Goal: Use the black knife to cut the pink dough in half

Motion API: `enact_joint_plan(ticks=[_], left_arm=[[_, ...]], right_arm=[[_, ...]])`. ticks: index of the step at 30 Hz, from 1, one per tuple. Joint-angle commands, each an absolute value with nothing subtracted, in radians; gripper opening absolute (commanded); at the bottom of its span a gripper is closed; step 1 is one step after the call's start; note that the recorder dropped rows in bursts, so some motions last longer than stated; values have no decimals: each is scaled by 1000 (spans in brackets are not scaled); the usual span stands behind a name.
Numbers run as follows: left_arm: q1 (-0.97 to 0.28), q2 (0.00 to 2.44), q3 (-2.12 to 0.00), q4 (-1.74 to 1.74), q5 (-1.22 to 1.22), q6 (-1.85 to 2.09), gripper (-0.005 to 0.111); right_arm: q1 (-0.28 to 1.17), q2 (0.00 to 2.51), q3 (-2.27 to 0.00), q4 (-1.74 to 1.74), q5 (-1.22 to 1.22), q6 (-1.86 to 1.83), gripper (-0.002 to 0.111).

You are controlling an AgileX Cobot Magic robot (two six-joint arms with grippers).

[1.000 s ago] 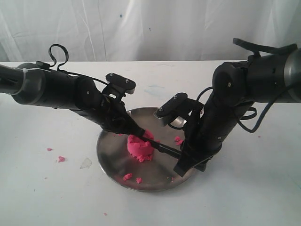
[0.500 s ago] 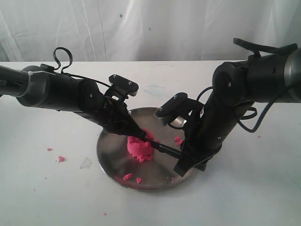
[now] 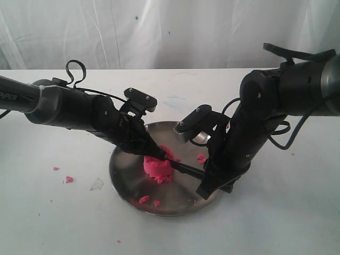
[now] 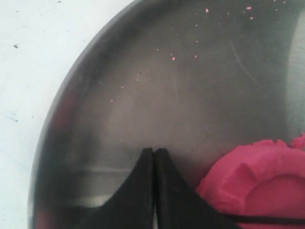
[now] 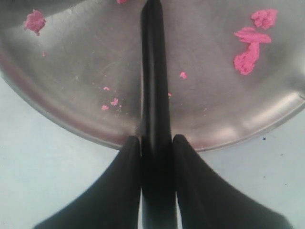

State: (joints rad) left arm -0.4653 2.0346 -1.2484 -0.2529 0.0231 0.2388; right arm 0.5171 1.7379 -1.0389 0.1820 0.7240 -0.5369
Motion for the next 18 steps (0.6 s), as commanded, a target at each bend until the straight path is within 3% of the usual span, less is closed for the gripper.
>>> enact_joint_plan(ticks=[1, 18], left_arm=[[-473, 2061, -1234, -254, 114, 239, 0], [-473, 2061, -1234, -250, 119, 243, 0]], right_arm=[[518, 1737, -1044, 187, 709, -533, 0], [518, 1781, -1021, 229, 693, -542, 0]])
